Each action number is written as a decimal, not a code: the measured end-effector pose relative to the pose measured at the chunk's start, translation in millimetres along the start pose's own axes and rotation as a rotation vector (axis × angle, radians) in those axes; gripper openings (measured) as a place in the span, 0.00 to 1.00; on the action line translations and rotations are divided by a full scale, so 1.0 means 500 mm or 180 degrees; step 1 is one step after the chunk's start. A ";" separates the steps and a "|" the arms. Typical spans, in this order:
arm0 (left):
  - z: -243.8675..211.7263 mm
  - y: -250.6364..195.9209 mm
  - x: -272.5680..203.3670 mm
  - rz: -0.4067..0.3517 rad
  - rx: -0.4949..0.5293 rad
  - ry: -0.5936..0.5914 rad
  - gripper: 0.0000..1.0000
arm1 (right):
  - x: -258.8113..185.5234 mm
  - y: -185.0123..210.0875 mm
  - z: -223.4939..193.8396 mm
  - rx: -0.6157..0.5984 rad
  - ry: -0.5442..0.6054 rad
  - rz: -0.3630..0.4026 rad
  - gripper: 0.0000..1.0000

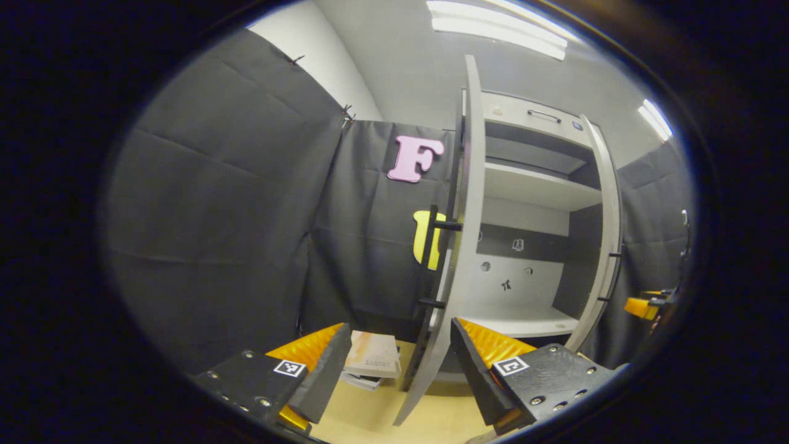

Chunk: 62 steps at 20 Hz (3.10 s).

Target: Grasp the bottle in the cabinet with the left hand and place it on the coaster, then close the right door with the right hand and the left door with the left hand.

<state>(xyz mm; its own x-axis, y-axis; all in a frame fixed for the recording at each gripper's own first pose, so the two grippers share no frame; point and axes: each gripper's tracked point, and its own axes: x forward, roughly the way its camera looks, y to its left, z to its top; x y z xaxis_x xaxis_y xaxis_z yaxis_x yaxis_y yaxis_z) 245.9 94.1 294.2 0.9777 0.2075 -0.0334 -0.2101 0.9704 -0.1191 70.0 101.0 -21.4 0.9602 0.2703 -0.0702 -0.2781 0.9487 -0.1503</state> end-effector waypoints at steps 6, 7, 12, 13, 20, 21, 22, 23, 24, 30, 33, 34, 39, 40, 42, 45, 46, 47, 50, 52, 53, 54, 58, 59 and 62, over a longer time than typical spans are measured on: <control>0.054 0.086 0.113 -0.0062 -0.0056 0.0004 0.94 | -0.036 -0.038 -0.075 0.0252 0.0334 -0.0110 0.98; 0.059 0.089 0.132 -0.0113 -0.0106 0.0017 0.94 | -0.040 -0.045 -0.079 0.0242 0.0349 -0.0134 0.98; 0.092 0.063 0.212 -0.0330 -0.0003 0.0042 0.94 | -0.055 -0.078 -0.076 0.0227 0.0313 -0.0258 0.98; 0.101 0.051 0.225 -0.0370 0.0046 0.0045 0.94 | -0.057 -0.083 -0.074 0.0242 0.0306 -0.0276 0.98; 0.131 0.017 0.212 -0.0412 0.0800 0.0007 0.99 | -0.068 -0.100 -0.098 0.0286 0.0364 -0.0357 0.98; 0.133 0.006 0.209 -0.0409 0.0856 -0.0001 0.99 | -0.065 -0.099 -0.096 0.0275 0.0365 -0.0362 0.98; 0.126 -0.010 0.208 -0.0432 0.0822 0.0016 0.95 | -0.064 -0.094 -0.093 0.0282 0.0343 -0.0359 0.98; 0.117 -0.025 0.205 -0.0464 0.0775 0.0042 0.94 | -0.064 -0.090 -0.090 0.0295 0.0320 -0.0352 0.96; 0.102 -0.040 0.201 -0.0501 0.0781 0.0093 0.94 | -0.063 -0.088 -0.088 0.0312 0.0301 -0.0346 0.98; 0.059 -0.154 0.189 -0.0649 0.0644 0.0250 1.00 | -0.073 -0.089 -0.090 0.0363 0.0287 -0.0375 0.98; 0.051 -0.234 0.198 -0.0703 0.0601 0.0258 0.99 | -0.087 -0.109 -0.091 0.0336 0.0259 -0.0483 0.98; 0.042 -0.267 0.201 -0.0774 0.0581 0.0243 0.99 | -0.093 -0.117 -0.093 0.0336 0.0261 -0.0522 0.98; 0.006 -0.391 0.193 -0.1124 0.0322 0.0218 0.99 | -0.124 -0.156 -0.099 0.0415 0.0256 -0.0730 0.98; 0.006 -0.394 0.179 -0.1124 0.0345 0.0166 0.99 | -0.135 -0.163 -0.100 0.0426 0.0244 -0.0767 0.98; 0.014 -0.393 0.147 -0.1143 0.0392 0.0018 0.99 | -0.147 -0.177 -0.103 0.0446 0.0239 -0.0823 0.98; 0.027 -0.364 0.097 -0.1031 0.0407 -0.0098 0.99 | -0.154 -0.175 -0.118 0.0472 0.0300 -0.0815 0.98; 0.029 -0.348 0.080 -0.0981 0.0387 -0.0112 0.99 | -0.156 -0.171 -0.121 0.0466 0.0312 -0.0792 0.98; 0.033 -0.331 0.065 -0.0940 0.0350 -0.0127 0.99 | -0.154 -0.166 -0.122 0.0453 0.0322 -0.0762 0.98; 0.050 -0.269 0.021 -0.0831 0.0215 -0.0226 0.94 | -0.140 -0.139 -0.114 0.0447 0.0332 -0.0596 0.98; 0.057 -0.221 -0.013 -0.0716 0.0153 -0.0261 0.94 | -0.130 -0.120 -0.099 0.0435 0.0284 -0.0492 0.98; 0.058 -0.197 -0.029 -0.0637 0.0158 -0.0275 0.94 | -0.125 -0.112 -0.092 0.0426 0.0259 -0.0450 0.98; 0.059 -0.178 -0.045 -0.0557 0.0186 -0.0293 0.94 | -0.122 -0.108 -0.087 0.0422 0.0239 -0.0411 0.98; 0.044 -0.125 -0.095 -0.0368 0.0391 -0.0263 0.94 | -0.110 -0.096 -0.078 0.0413 0.0216 -0.0321 0.98; 0.043 -0.117 -0.103 -0.0331 0.0426 -0.0248 0.94 | -0.106 -0.094 -0.079 0.0405 0.0224 -0.0303 0.98; 0.040 -0.116 -0.119 -0.0308 0.0393 -0.0270 0.94 | -0.099 -0.081 -0.073 0.0420 0.0233 -0.0236 0.98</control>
<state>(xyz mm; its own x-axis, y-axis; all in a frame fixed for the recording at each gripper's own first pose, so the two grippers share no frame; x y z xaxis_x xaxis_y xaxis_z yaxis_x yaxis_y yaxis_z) 200.0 27.9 322.9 0.9915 0.1171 0.0568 -0.1176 0.9930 0.0053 32.8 43.0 -48.1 0.9722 0.1907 -0.1362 -0.1961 0.9802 -0.0271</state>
